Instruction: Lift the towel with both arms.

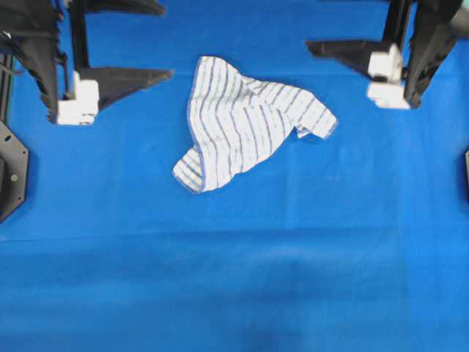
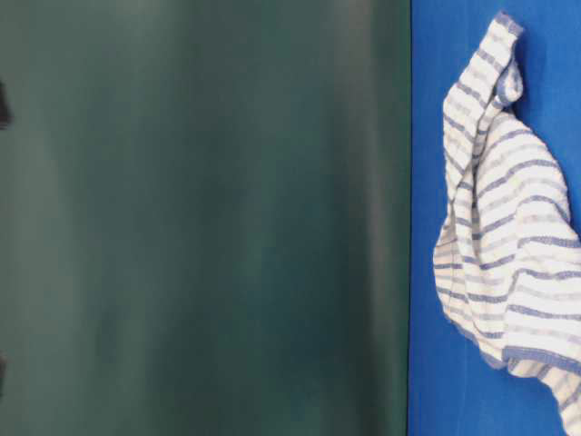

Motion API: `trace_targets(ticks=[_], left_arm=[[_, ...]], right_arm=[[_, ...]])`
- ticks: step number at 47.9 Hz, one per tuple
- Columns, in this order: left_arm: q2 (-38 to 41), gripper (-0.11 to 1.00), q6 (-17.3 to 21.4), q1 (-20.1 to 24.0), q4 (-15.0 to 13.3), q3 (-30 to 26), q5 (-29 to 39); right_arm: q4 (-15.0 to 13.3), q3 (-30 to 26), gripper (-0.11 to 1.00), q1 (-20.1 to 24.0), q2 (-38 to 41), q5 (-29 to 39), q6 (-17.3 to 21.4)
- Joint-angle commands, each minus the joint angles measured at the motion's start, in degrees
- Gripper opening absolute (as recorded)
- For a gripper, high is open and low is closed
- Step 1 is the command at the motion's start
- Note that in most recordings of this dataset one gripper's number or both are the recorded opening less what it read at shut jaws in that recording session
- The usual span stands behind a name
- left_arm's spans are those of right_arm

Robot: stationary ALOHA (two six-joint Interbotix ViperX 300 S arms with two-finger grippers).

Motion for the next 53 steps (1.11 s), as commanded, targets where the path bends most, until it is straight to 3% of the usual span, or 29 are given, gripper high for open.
trace_targets(ticks=[1,30,44,53], left_arm=[[-0.44,0.90,0.97,-0.18,0.00,2.37,-4.04],[5.54,0.90,1.23,1.14,0.00,20.21,-20.65],[14.33,0.89,0.44,2.02,0.00,25.14,-31.73],[22.15,0.89,0.09,2.55,0.00,24.08,-33.40]], right_arm=[[0.09,2.46,0.65,-0.18,-0.79,-3.16,0.18],[0.18,24.08,0.65,-3.52,1.23,-23.55,5.80],[0.18,28.48,0.65,-5.10,8.26,-31.90,6.06],[0.26,27.69,0.65,-6.06,15.29,-35.33,6.06]])
